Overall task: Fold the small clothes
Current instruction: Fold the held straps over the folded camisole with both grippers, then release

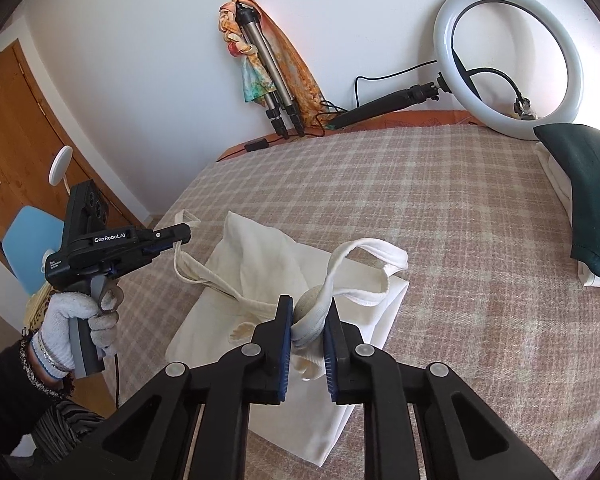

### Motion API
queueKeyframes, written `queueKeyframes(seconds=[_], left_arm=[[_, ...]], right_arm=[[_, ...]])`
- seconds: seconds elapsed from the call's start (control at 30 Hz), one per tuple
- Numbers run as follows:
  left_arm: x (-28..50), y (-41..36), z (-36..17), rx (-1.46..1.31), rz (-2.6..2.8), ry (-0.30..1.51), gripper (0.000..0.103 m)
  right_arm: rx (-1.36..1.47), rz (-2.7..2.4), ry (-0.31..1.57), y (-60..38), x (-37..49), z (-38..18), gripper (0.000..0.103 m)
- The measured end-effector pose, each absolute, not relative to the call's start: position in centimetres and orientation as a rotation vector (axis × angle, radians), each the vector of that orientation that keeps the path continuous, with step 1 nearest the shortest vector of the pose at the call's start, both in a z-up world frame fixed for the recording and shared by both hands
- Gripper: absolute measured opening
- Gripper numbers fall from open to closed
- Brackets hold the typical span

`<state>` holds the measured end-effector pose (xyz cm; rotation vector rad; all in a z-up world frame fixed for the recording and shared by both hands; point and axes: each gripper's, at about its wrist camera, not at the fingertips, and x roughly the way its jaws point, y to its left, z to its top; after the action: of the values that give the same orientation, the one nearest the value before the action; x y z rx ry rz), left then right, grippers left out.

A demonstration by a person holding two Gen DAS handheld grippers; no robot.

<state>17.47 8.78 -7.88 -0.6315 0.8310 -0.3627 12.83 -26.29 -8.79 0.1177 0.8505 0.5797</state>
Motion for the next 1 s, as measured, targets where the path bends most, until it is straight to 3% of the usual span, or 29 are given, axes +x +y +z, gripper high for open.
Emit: queueKeyframes(seconds=[0.23,0.73,1.0], left_arm=[[13.6,7.9,-7.0,-0.592,-0.392,0.823,0.004],[15.3,8.0,-2.5,-0.645,-0.398,0.745,0.003],[10.1,8.1,-6.2,-0.655,-0.379,0.830,0.003]], right_arm=[[0.055,0.558,0.796,-25.9,11.6,-7.2,0.013],[0.011,0.496,0.757,-26.2,12.9,-3.3,0.006],[0.032,0.522,0.781,-27.1,8.8,-5.5,0.006]])
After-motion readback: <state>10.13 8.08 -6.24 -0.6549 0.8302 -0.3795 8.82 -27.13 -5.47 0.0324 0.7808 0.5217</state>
